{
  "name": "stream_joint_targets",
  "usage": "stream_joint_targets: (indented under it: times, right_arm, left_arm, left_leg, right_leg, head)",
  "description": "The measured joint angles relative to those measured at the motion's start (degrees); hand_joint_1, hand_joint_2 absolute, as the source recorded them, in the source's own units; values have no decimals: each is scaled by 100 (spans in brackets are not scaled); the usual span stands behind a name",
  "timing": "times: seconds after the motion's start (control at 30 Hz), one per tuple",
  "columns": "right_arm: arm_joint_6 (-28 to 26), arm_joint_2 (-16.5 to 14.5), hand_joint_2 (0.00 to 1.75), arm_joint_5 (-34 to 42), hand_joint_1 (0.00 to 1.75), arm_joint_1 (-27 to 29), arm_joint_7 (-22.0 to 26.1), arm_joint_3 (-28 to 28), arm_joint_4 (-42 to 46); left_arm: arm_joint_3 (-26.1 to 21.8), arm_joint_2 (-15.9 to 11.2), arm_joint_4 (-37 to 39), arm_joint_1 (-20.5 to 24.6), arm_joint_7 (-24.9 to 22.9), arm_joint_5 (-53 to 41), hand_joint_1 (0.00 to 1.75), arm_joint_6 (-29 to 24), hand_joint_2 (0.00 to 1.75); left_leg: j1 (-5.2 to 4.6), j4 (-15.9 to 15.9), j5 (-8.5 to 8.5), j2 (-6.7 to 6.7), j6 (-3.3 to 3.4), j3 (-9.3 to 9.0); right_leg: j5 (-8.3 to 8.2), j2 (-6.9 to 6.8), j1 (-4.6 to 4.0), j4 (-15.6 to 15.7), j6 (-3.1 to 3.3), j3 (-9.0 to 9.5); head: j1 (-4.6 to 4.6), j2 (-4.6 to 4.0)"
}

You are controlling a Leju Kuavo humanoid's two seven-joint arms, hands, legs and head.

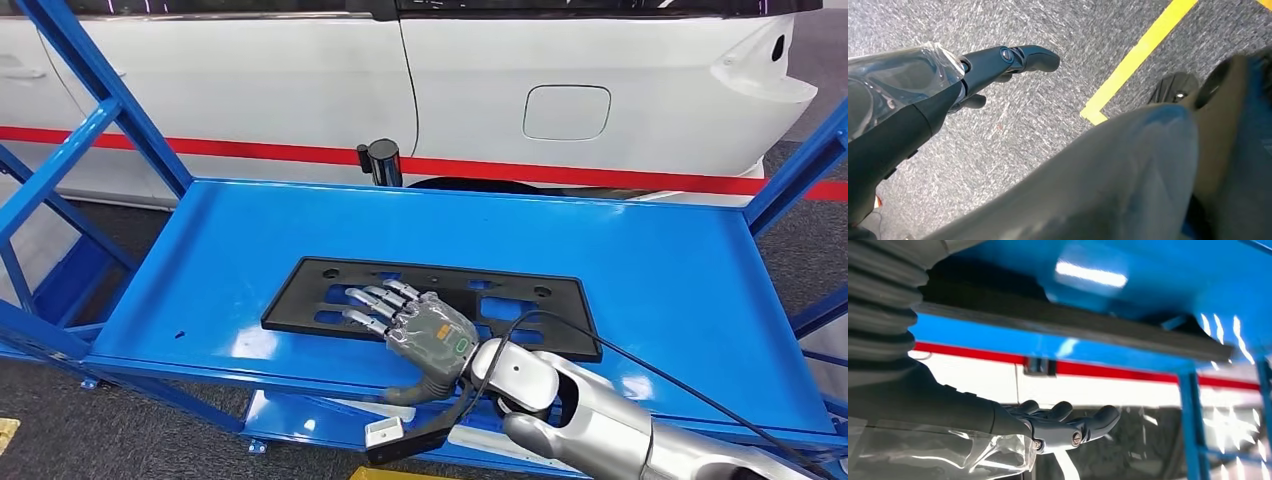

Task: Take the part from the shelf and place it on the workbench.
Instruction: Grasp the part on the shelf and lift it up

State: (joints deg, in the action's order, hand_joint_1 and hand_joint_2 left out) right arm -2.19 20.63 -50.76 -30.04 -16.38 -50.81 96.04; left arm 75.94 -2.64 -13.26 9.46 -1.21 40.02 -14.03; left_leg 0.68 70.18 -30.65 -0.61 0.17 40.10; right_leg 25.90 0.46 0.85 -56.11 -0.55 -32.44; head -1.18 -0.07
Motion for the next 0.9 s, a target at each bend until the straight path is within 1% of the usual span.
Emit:
stream_joint_targets:
  times: [0.03, 0.07, 0.1, 0.13, 0.17, 0.2, 0.23, 0.27, 0.3, 0.37, 0.4, 0.43, 0.47, 0.5, 0.53, 0.57, 0.6, 0.63, 0.67, 0.7, 0.73, 0.77, 0.8, 0.87, 0.9]
  right_arm:
    - [39, -5, 175, 19, 0, -19, -26, -9, -80]
    - [75, -13, 175, 34, 0, -43, -54, -17, -155]
    - [114, -21, 175, 46, 0, -78, -83, -22, -228]
    - [162, -34, 175, 57, 0, -136, -126, -29, -311]
    - [213, -48, 175, 72, 0, -205, -178, -36, -401]
    - [265, -60, 175, 86, 0, -271, -236, -41, -492]
    - [315, -69, 175, 103, 0, -330, -293, -45, -584]
    - [355, -75, 175, 116, 0, -381, -340, -49, -661]
    - [385, -81, 175, 126, 0, -430, -375, -53, -728]
    - [431, -104, 175, 140, 0, -532, -421, -65, -853]
    - [451, -115, 175, 149, 0, -570, -440, -68, -913]
    - [475, -124, 175, 161, 0, -601, -472, -71, -973]
    - [508, -130, 175, 187, 0, -621, -526, -72, -1039]
    - [539, -135, 175, 221, 0, -642, -593, -72, -1104]
    - [568, -144, 175, 251, 12, -663, -668, -73, -1175]
    - [592, -154, 175, 279, 55, -687, -740, -73, -1252]
    - [608, -163, 175, 299, 99, -713, -793, -75, -1321]
    - [627, -172, 175, 311, 143, -740, -832, -78, -1385]
    - [652, -179, 175, 323, 175, -771, -858, -82, -1445]
    - [684, -184, 175, 333, 175, -805, -872, -89, -1507]
    - [716, -193, 175, 338, 175, -837, -878, -97, -1559]
    - [748, -201, 175, 342, 175, -865, -880, -108, -1610]
    - [771, -210, 175, 345, 175, -887, -879, -121, -1655]
    - [792, -233, 175, 346, 175, -931, -878, -143, -1706]
    - [796, -250, 175, 346, 175, -959, -878, -153, -1725]
  left_arm:
    - [2, 0, 0, 6, 1, -10, 0, 3, 0]
    - [3, 1, 1, 9, 0, -21, 0, 7, 0]
    - [5, 1, 0, 13, 0, -34, 0, 10, 0]
    - [7, 2, 1, 21, -1, -51, 0, 14, 0]
    - [9, -1, 1, 34, -2, -63, 0, 15, 0]
    - [10, -2, 1, 49, -5, -72, 0, 15, 0]
    - [11, -3, 2, 61, -9, -79, 0, 16, 0]
    - [12, -4, 2, 65, -14, -83, 0, 17, 0]
    - [13, -2, 2, 64, -20, -85, 0, 18, 0]
    - [17, -1, 2, 60, -28, -92, 0, 21, 0]
    - [19, -1, 2, 63, -31, -94, 0, 22, 0]
    - [21, -1, 2, 68, -32, -97, 0, 23, 0]
    - [22, -1, 2, 71, -33, -101, 0, 23, 0]
    - [23, -2, 2, 71, -39, -104, 0, 26, 0]
    - [25, -2, 2, 66, -48, -110, 0, 29, 0]
    - [28, -2, 2, 59, -57, -118, 0, 32, 0]
    - [30, -2, 2, 52, -66, -127, 0, 36, 0]
    - [32, -2, 2, 47, -70, -140, 0, 36, 0]
    - [32, -2, 2, 47, -70, -155, 0, 37, 0]
    - [32, -3, 2, 48, -70, -168, 0, 37, 0]
    - [32, -4, 2, 51, -70, -179, 0, 37, 0]
    - [32, -6, 2, 52, -69, -187, 0, 38, 0]
    - [32, -8, 2, 53, -67, -190, 0, 40, 0]
    - [33, -9, 2, 53, -65, -194, 0, 43, 0]
    - [34, -9, 2, 54, -62, -195, 0, 45, 0]
  left_leg:
    - [-2, 273, -75, 3, 7, 144]
    - [-9, 345, -52, 5, 26, 192]
    - [-20, 196, 69, 6, 58, 132]
    - [-42, -204, 287, 6, 110, -49]
    - [-74, -693, 487, 7, 173, -276]
    - [-104, -1104, 640, 15, 218, -471]
    - [-133, -1403, 737, 21, 249, -612]
    - [-153, -1515, 751, 28, 256, -665]
    - [-162, -1525, 757, 35, 246, -674]
    - [-150, -1575, 779, 38, 264, -703]
    - [-133, -1606, 791, 39, 281, -724]
    - [-115, -1635, 804, 40, 299, -745]
    - [-103, -1647, 809, 38, 311, -758]
    - [-100, -1648, 808, 37, 319, -762]
    - [-97, -1647, 807, 36, 322, -764]
    - [-94, -1646, 805, 37, 322, -768]
    - [-87, -1645, 803, 36, 320, -776]
    - [-79, -1644, 798, 35, 315, -788]
    - [-69, -1640, 792, 31, 305, -802]
    - [-69, -1632, 781, 24, 283, -812]
    - [-74, -1622, 769, 17, 258, -818]
    - [-81, -1614, 760, 13, 228, -820]
    - [-87, -1613, 756, 10, 196, -820]
    - [-75, -1617, 758, 11, 138, -817]
    - [-64, -1575, 723, 14, 106, -800]
  right_leg:
    - [4, -4, -13, 0, 5, 1]
    - [7, -5, -26, -1, 10, 5]
    - [11, 0, -40, -1, 14, 11]
    - [16, 7, -51, 0, 17, 21]
    - [20, 13, -56, 1, 16, 28]
    - [25, 18, -64, 4, 12, 30]
    - [30, 17, -65, 8, 2, 28]
    - [33, 15, -61, 12, -12, 25]
    - [34, 13, -59, 18, -29, 22]
    - [62, 9, -54, 4, -78, 30]
    - [128, 5, -57, -79, -100, 5]
    - [248, 1, -60, -263, -122, -68]
    - [432, -4, -53, -615, -137, -228]
    - [617, -5, -52, -1026, -152, -428]
    - [757, -6, -46, -1413, -167, -625]
    - [802, -7, -39, -1661, -180, -761]
    - [718, -9, -32, -1640, -191, -765]
    - [555, -12, -22, -1416, -199, -666]
    - [342, -17, -10, -1024, -206, -475]
    - [176, -22, -5, -583, -208, -253]
    - [58, -20, -2, -240, -193, -81]
    - [-2, -15, -7, -17, -172, 30]
    - [-10, -8, -20, 75, -142, 72]
    - [-36, 3, -32, 84, -74, 66]
    - [-49, 2, -27, 91, -44, 66]
  head:
    - [0, 0]
    - [-1, 0]
    - [-1, 0]
    - [-1, 0]
    - [-1, 0]
    - [-3, 0]
    - [-3, 0]
    - [-5, 0]
    - [-6, 0]
    - [-7, 0]
    - [-10, 0]
    - [-14, 0]
    - [-17, 0]
    - [-22, 0]
    - [-22, 0]
    - [-22, 0]
    - [-22, 0]
    - [-22, 0]
    - [-22, 0]
    - [-22, 0]
    - [-22, 0]
    - [-20, 0]
    - [-19, 0]
    - [-18, 0]
    - [-17, 0]
